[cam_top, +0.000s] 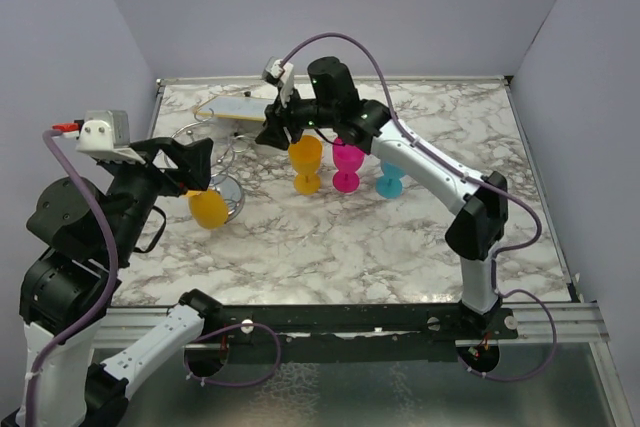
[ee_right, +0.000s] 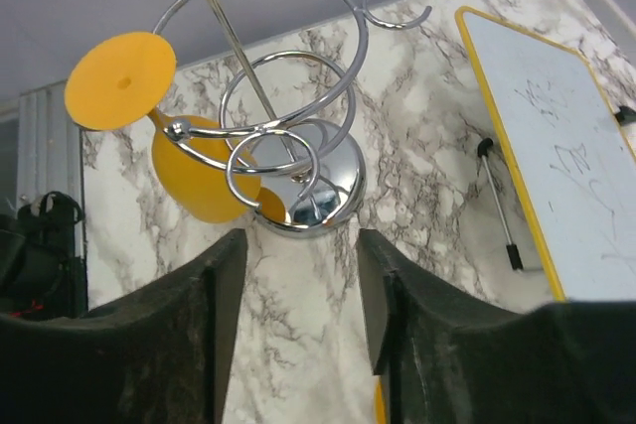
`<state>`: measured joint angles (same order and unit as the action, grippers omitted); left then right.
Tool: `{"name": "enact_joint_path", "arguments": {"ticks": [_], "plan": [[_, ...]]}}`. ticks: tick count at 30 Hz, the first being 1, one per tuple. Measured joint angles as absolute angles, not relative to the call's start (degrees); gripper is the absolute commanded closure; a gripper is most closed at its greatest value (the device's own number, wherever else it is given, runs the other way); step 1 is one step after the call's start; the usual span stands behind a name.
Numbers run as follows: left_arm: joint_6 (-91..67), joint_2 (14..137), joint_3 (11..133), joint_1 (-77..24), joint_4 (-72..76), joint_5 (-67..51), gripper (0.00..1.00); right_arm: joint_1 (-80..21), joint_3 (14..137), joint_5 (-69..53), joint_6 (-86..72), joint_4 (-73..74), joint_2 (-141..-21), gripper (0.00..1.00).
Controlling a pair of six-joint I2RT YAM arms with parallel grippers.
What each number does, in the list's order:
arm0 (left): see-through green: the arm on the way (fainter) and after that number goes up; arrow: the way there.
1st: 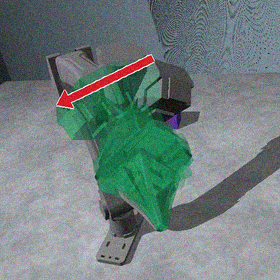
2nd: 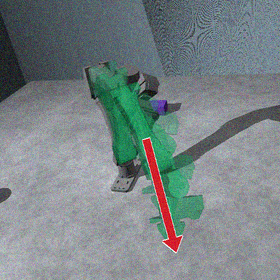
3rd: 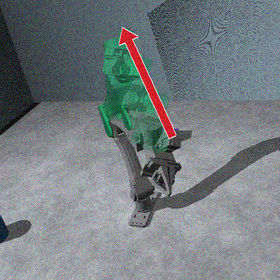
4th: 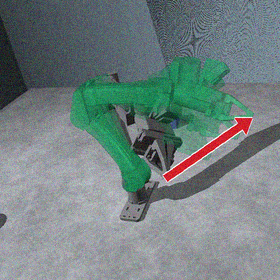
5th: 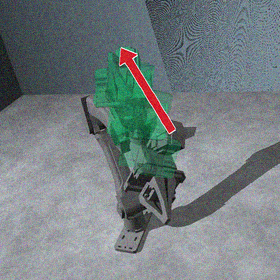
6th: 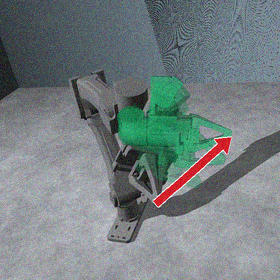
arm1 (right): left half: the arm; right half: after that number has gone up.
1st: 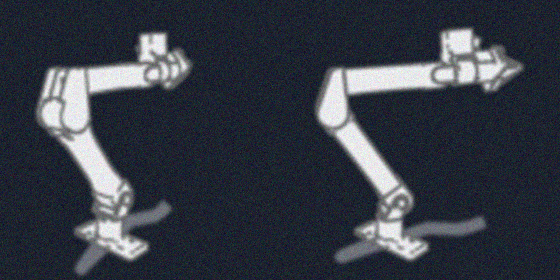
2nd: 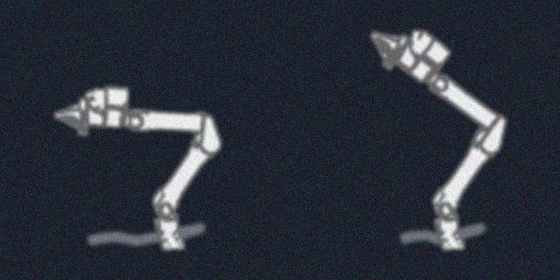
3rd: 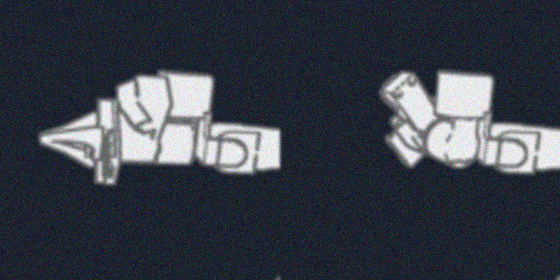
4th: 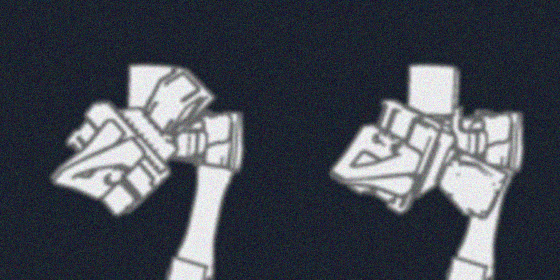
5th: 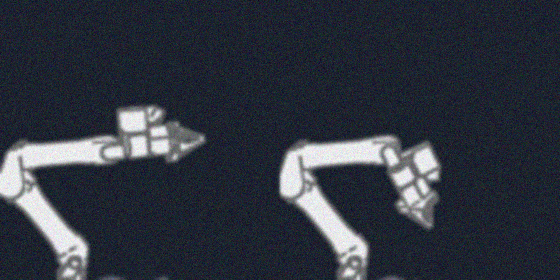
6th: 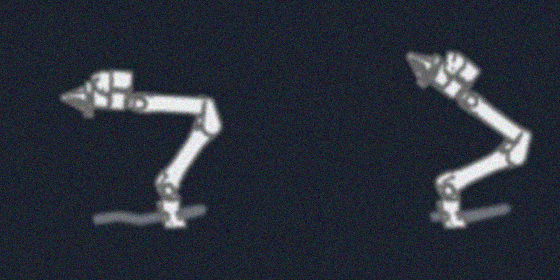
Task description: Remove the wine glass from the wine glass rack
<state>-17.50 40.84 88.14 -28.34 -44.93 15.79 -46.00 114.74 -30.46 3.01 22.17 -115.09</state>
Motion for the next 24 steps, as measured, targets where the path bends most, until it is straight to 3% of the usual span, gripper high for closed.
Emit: {"name": "enact_joint_path", "arguments": {"ticks": [6,16,24], "plan": [[-18.3,43.2,87.5,-28.3,-48.1,14.4,0.06,-46.0,110.7,-23.9,-0.6,24.6,-105.4,0.29],[-19.4,53.5,86.8,-28.3,-59.5,13.3,0.16,-40.1,89.9,-18.2,-4.8,24.5,-86.8,0.27],[-18.3,59.6,86.8,-28.3,-69.6,22.2,0.18,-38.0,81.7,-14.5,-4.8,23.9,-77.2,0.26]]}}
